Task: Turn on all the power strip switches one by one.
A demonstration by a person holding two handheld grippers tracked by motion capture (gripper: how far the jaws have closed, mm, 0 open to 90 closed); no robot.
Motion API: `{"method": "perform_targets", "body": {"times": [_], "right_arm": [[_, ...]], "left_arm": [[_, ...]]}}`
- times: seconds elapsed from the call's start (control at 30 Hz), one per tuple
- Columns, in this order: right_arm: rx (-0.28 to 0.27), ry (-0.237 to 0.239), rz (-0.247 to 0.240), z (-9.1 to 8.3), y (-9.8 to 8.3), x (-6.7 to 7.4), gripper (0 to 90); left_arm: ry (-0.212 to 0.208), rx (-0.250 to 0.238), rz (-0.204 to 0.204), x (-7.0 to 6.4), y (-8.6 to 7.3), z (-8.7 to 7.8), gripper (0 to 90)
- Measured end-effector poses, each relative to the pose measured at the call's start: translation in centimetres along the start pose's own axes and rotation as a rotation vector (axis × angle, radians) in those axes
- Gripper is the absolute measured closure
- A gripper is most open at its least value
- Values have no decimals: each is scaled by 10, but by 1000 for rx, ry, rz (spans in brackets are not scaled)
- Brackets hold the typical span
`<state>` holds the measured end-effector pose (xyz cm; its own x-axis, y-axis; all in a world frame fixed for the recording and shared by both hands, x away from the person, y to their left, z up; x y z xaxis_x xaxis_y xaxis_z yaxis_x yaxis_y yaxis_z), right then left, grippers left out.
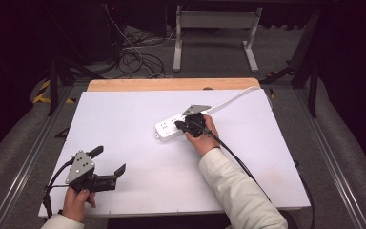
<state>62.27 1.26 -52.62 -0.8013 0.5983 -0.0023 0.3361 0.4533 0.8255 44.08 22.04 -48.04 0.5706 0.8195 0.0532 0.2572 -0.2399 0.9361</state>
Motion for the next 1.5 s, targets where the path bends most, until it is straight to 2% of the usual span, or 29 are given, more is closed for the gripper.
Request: {"method": "perform_targets", "body": {"times": [0.2, 0.47, 0.77, 0.9, 1.1, 1.27, 1.4, 1.5], "right_arm": [[1, -12, -6, 0, 0, 0, 900], [2, -7, 29, 1, -1, -1, 900], [12, -14, 46, 2, -2, -1, 900], [27, -32, 26, 2, -2, 0, 900], [31, -15, 74, 3, -2, -1, 900], [36, -29, 72, 3, -3, -1, 900], [2, -2, 59, 2, 3, 2, 900], [-100, -8, 54, -4, 19, 7, 900]], "left_arm": [[2, 0, 5, 0, 0, 0, 39], [2, 0, 5, 0, 0, 0, 39], [0, 0, 6, 0, 0, 0, 39], [-1, -1, 0, 0, 0, 0, 39], [-1, -4, 1, -1, 1, -1, 39], [-1, -2, 4, -1, 0, 0, 39], [0, -4, 0, 0, 1, -1, 39], [-1, -6, -1, 0, 1, -1, 39]]}}
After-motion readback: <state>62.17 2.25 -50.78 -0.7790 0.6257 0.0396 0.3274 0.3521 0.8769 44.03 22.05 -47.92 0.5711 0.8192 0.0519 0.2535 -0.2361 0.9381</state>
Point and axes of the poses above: each handheld gripper's, and its own axes: z roughly forward along the jaws, y roughly out of its top, x roughly to its left, the point moved 10 cm from there along z, roughly forward along the jaws
